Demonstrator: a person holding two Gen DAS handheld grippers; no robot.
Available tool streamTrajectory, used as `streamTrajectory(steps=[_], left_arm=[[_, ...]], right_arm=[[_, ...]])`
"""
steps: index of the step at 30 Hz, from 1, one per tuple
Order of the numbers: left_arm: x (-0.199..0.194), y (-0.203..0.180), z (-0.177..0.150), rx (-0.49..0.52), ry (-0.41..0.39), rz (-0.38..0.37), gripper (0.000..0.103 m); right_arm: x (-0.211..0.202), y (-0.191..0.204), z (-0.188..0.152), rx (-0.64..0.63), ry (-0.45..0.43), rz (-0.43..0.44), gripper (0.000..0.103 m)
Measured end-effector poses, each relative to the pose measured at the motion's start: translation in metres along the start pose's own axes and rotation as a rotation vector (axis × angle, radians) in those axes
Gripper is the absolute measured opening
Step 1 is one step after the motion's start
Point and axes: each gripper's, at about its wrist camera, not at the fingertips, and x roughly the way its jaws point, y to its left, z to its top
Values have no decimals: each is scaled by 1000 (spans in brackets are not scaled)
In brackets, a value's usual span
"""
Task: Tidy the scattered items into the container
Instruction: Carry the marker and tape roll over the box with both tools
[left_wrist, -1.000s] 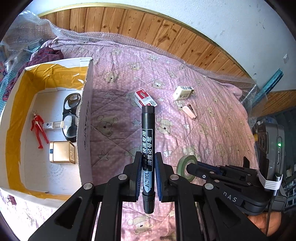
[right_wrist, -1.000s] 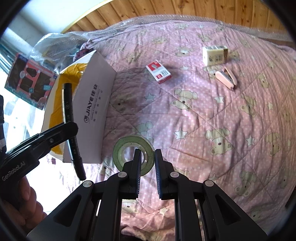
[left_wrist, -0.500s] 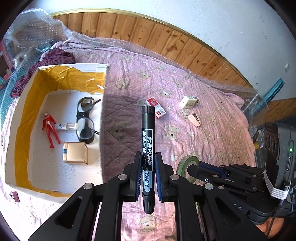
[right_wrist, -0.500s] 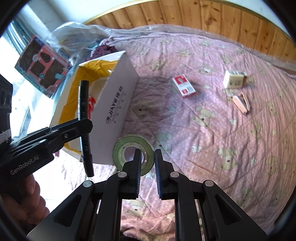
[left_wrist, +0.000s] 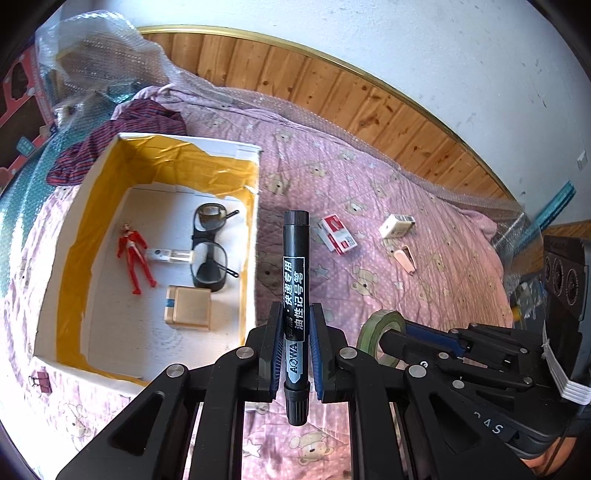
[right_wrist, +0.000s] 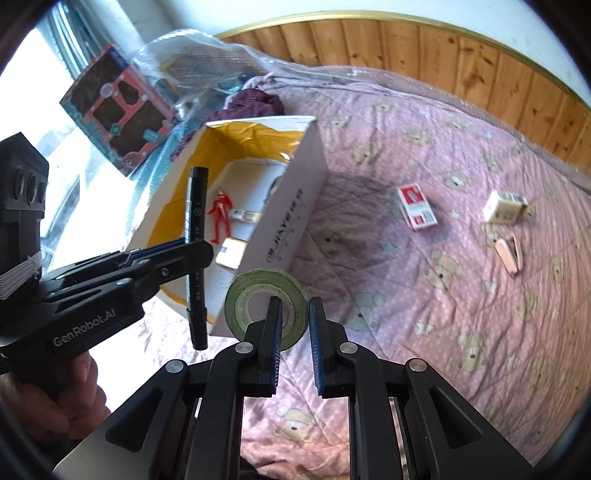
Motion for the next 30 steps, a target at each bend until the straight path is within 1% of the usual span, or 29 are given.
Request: streamTrajectory(steps=[10, 19, 30], left_arm=[[-21, 42, 0, -102, -42, 37, 14], [-40, 80, -1, -185, -77, 76, 14], [-52, 111, -4, -243, -101, 109, 14]], right_arm=[[1, 36, 15, -88, -7, 29, 15], [10, 66, 22, -162, 2, 55, 15], [23, 96, 34, -234, 13, 77, 15]])
